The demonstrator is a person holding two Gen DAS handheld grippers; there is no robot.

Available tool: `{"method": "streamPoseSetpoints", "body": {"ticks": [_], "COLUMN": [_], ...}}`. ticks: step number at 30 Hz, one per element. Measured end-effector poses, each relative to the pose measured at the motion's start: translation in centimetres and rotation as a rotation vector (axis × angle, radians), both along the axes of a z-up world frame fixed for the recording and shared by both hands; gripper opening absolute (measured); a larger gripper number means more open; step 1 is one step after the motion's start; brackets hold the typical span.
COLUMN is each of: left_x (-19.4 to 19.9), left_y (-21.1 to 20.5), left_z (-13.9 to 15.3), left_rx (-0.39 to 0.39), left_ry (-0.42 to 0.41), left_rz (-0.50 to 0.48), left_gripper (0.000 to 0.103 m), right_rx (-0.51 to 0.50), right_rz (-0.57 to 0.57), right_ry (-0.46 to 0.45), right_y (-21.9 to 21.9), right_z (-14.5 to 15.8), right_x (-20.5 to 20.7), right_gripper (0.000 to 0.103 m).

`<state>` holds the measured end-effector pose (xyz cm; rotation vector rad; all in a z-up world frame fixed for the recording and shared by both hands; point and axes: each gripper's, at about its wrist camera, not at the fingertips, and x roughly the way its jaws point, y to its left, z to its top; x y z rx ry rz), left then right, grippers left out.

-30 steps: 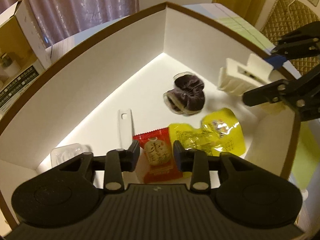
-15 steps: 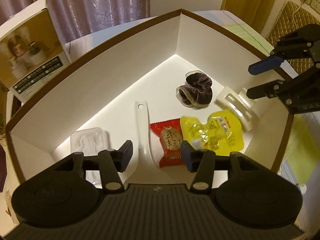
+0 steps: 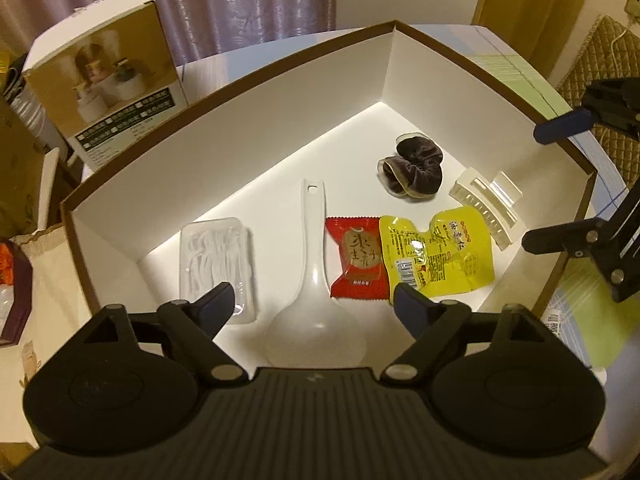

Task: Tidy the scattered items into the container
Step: 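Open both tools inside the box and lift them out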

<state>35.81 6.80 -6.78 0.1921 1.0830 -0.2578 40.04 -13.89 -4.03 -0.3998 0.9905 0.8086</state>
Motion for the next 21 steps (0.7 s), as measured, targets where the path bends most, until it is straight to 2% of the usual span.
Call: {"method": "streamPoseSetpoints", "body": {"ticks": [7,21], "left_x": [-0.8,-3.0], "left_y": [-0.3,-0.3], "left_z": [1.0,4.6], "left_rx": [0.048,0.04], "left_ry": [-0.01,-0.062], "left_rz": [0.036,0.067], "left_gripper": [0.095,0.096], "right_rx": [-0.005,0.054], "right_rz": [-0.011,-0.112], "right_ry": [0.007,-0.017], "right_y": [0.3,-1.6], "right_z": [0.2,2.2], "right_x": [-0.7,-2.6], "right_gripper": [0.1,0.1]}}
